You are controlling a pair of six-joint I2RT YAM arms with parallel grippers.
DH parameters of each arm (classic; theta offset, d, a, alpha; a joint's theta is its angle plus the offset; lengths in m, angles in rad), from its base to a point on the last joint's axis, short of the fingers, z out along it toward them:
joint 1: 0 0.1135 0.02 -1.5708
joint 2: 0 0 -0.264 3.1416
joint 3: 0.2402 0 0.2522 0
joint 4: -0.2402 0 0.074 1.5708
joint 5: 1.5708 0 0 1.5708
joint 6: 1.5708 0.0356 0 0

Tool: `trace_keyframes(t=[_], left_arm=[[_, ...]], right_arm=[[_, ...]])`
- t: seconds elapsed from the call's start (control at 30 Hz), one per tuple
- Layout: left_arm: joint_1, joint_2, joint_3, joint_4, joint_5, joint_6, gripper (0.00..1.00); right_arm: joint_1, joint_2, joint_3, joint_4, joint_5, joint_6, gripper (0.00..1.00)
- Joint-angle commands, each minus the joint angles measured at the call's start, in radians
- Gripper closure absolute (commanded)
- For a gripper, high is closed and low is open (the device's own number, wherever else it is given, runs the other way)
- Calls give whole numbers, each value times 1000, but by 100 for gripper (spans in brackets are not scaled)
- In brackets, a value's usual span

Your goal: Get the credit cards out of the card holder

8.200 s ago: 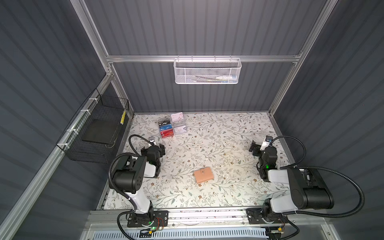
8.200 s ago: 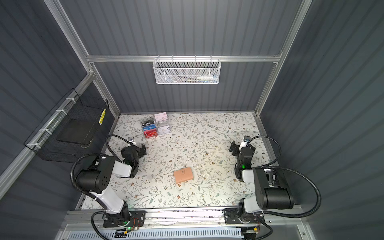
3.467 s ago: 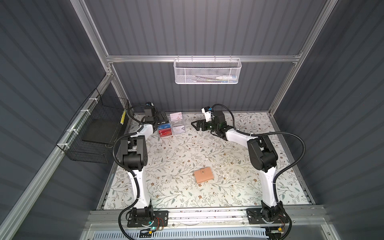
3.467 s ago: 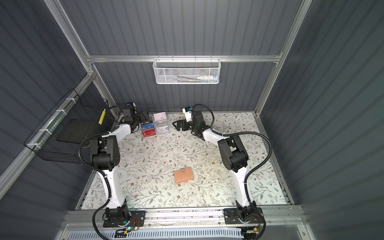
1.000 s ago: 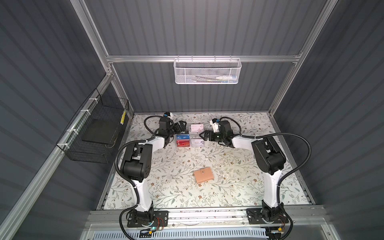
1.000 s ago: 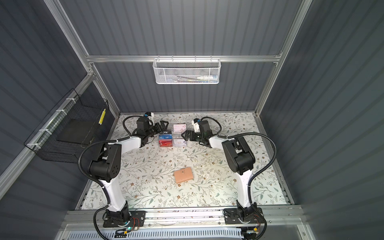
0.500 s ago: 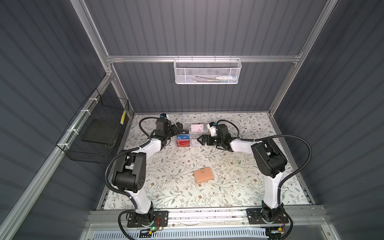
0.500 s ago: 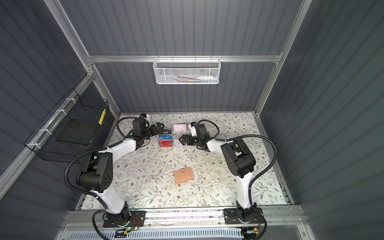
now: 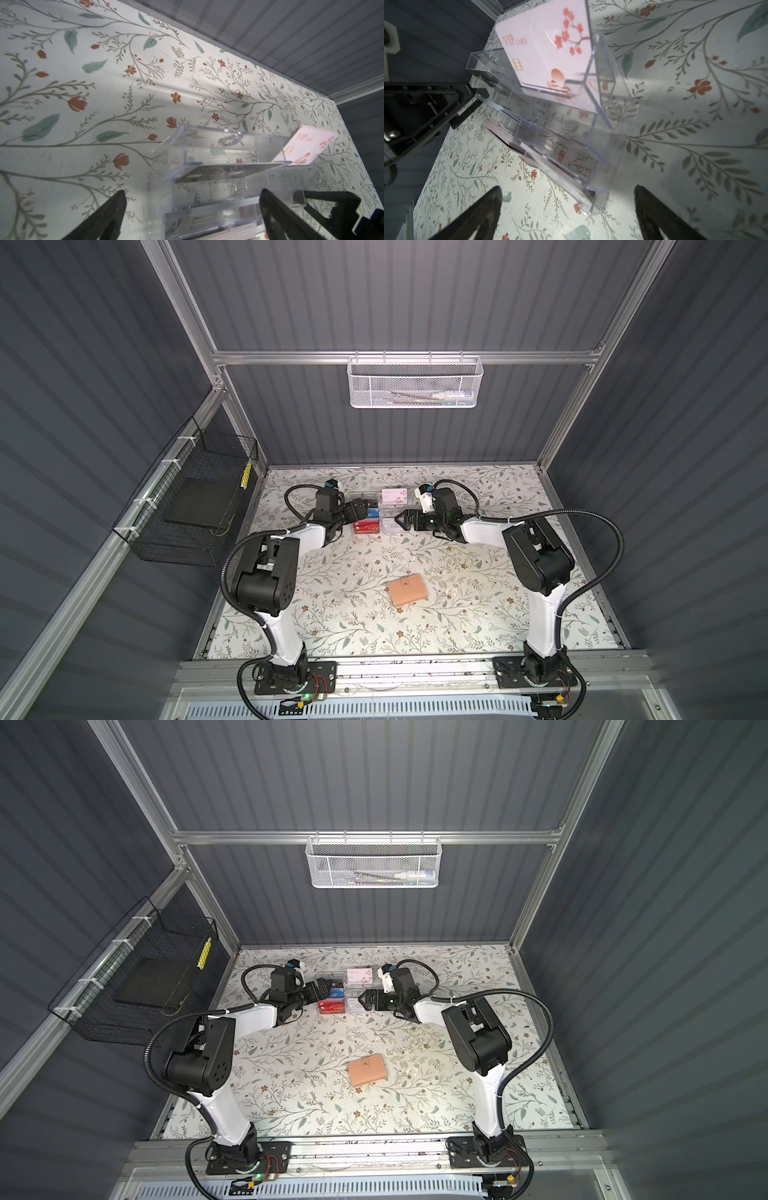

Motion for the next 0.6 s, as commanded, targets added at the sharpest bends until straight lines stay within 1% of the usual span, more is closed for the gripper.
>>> trace_keyframes(t=[0.0, 0.1, 0.3, 0.43, 0.57], left_arm=[[-5, 30, -21, 85, 63, 0, 0], [-11, 44, -23, 116, 85, -14, 0], [-32, 62, -15, 150, 108, -46, 0], [-65, 82, -17, 191, 116, -91, 0], [-103, 92, -17, 207, 107, -110, 0]], right_arm=[[1, -6, 17, -17, -12, -7, 1], [-1, -8, 21, -15, -38, -8, 1], [-4, -11, 19, -15, -36, 1, 1], [-14, -10, 15, -2, -53, 21, 1], [-29, -18, 10, -5, -59, 25, 1]])
